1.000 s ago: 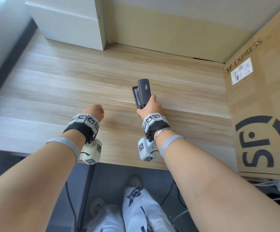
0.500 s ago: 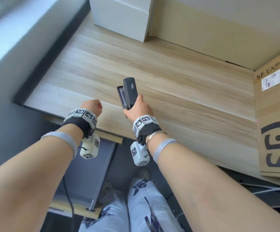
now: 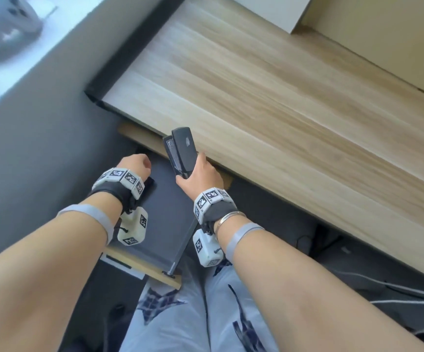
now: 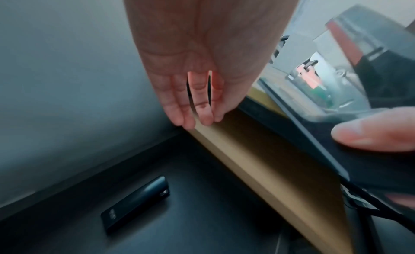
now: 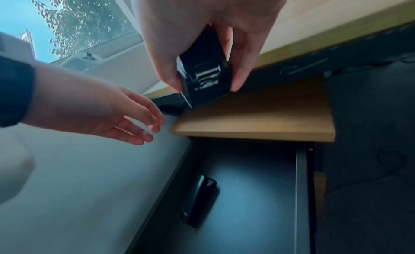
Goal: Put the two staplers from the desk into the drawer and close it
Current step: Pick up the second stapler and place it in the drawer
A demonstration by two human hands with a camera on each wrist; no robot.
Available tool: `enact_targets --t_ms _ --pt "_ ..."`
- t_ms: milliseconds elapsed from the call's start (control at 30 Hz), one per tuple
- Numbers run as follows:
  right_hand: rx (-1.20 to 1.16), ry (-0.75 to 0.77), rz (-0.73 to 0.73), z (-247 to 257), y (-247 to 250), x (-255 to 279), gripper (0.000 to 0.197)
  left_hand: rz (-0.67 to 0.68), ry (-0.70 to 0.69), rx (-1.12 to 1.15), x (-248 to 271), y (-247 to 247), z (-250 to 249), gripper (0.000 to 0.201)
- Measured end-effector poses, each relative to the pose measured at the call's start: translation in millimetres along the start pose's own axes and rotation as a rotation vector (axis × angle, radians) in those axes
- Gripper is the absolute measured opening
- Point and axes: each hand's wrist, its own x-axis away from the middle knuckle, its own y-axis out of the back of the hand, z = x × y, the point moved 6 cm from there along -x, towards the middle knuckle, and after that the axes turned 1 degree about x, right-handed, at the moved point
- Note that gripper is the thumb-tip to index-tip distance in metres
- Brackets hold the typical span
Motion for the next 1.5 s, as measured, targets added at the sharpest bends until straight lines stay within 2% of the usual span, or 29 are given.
enact_targets --t_ms 133,267,366,666,800,1133,1266,1499 --pt "0.059 0.073 0.024 5.8 -29.3 1.3 0.047 0.031 0.045 -0.010 -2.1 -21.8 32.2 0.028" --pt "0.116 0.048 0.123 -4.1 -69.6 -3.2 0.048 0.072 0.078 0.003 -8.5 -44.6 57.4 0.028" --pt "0.124 -0.039 0.189 -21.4 -105.1 -12.8 0.047 0.098 0.118 0.023 -19.0 -59.5 78.5 0.027" --pt "0.048 -0.305 0.290 -53.2 -169.9 -36.5 0.049 0.104 0.184 0.055 -47.2 -83.7 117.2 0.027" --pt "-0.007 -0.429 0.262 -62.3 -187.1 -45.2 0.050 0.140 0.187 0.060 -58.9 -96.8 122.0 0.028" --pt "-0.083 -0.550 0.216 -74.2 -223.8 -42.5 0.054 0.155 0.190 0.080 -76.3 -118.4 128.5 0.026" --pt "-0.066 -0.568 0.271 -77.8 -232.3 -42.3 0.048 0.155 0.202 0.084 -75.0 -123.8 136.1 0.027" --pt "-0.090 -0.587 0.364 -72.5 -236.6 -46.2 0.062 0.168 0.208 0.077 -64.2 -127.2 143.9 0.026"
